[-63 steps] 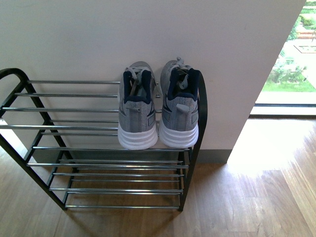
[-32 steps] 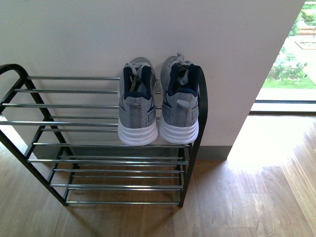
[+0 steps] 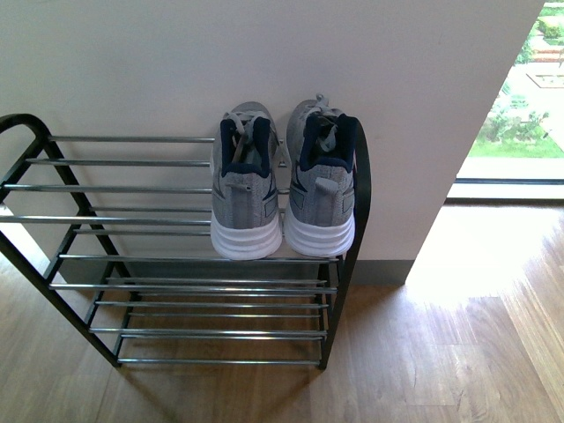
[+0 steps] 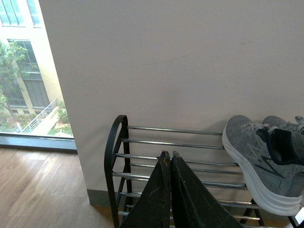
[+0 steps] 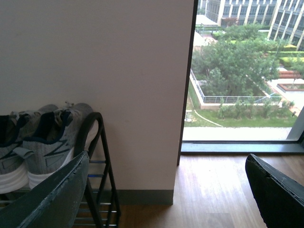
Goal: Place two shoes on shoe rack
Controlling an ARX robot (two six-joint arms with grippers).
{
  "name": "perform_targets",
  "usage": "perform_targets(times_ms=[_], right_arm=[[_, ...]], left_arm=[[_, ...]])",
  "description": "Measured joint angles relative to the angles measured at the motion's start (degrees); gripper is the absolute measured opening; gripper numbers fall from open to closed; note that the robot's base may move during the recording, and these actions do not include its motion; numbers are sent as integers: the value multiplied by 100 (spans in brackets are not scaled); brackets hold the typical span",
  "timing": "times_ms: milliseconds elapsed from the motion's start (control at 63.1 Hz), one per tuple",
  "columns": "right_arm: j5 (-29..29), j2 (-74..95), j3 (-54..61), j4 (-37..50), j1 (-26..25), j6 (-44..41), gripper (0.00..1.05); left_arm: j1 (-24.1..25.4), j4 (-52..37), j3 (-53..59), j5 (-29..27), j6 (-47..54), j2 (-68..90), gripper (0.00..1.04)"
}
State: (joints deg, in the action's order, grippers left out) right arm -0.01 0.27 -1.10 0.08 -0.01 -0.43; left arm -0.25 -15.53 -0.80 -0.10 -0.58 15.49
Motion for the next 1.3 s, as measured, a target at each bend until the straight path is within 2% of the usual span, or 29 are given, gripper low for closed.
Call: perform_targets(times_ms=[364, 459, 760, 1299], right_arm=[[0, 0, 0, 0, 0, 0, 96], [2, 0, 0, 0, 0, 2, 96], [0, 0, 0, 0, 0, 0, 96], [-22, 0, 0, 0, 0, 0, 96]], left_arm=[[0, 514, -2, 0, 0, -511, 1], [0, 1482, -2, 0, 0, -1311, 1], [7, 1554, -2, 0, 0, -1453, 1], [7, 1554, -2, -7, 0, -1456, 91]])
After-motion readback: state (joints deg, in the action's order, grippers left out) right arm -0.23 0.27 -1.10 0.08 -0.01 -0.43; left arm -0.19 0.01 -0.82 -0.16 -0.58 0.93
